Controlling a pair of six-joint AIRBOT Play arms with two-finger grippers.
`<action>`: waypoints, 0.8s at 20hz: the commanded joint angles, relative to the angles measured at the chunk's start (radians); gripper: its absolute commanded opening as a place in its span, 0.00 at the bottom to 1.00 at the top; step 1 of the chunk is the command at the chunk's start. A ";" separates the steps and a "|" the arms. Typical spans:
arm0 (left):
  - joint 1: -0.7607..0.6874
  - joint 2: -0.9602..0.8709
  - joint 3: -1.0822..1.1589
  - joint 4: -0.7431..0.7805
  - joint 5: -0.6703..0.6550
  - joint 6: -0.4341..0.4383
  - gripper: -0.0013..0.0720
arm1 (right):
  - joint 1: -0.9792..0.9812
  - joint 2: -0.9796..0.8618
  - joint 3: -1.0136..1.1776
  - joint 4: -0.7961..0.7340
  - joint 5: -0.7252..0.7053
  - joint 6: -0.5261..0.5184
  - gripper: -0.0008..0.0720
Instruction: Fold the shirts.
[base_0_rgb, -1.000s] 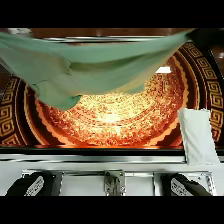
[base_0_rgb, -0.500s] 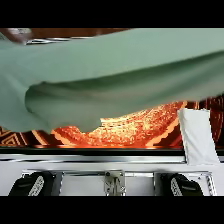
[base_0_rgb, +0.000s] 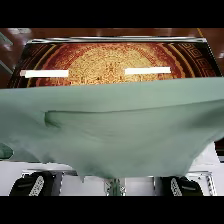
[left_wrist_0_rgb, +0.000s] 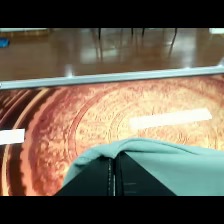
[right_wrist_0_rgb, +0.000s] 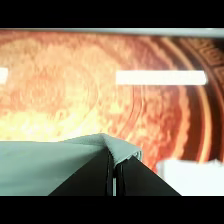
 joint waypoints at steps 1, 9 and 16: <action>0.001 0.005 0.001 0.044 -0.116 -0.008 0.06 | 0.001 -0.005 0.001 -0.074 0.223 0.036 0.11; 0.001 -0.012 -0.156 0.043 -0.053 -0.008 0.06 | 0.001 -0.085 -0.184 -0.114 0.167 0.061 0.11; 0.000 -0.160 -0.548 -0.065 0.484 -0.007 0.06 | 0.001 -0.404 -0.441 0.011 -0.371 0.057 0.11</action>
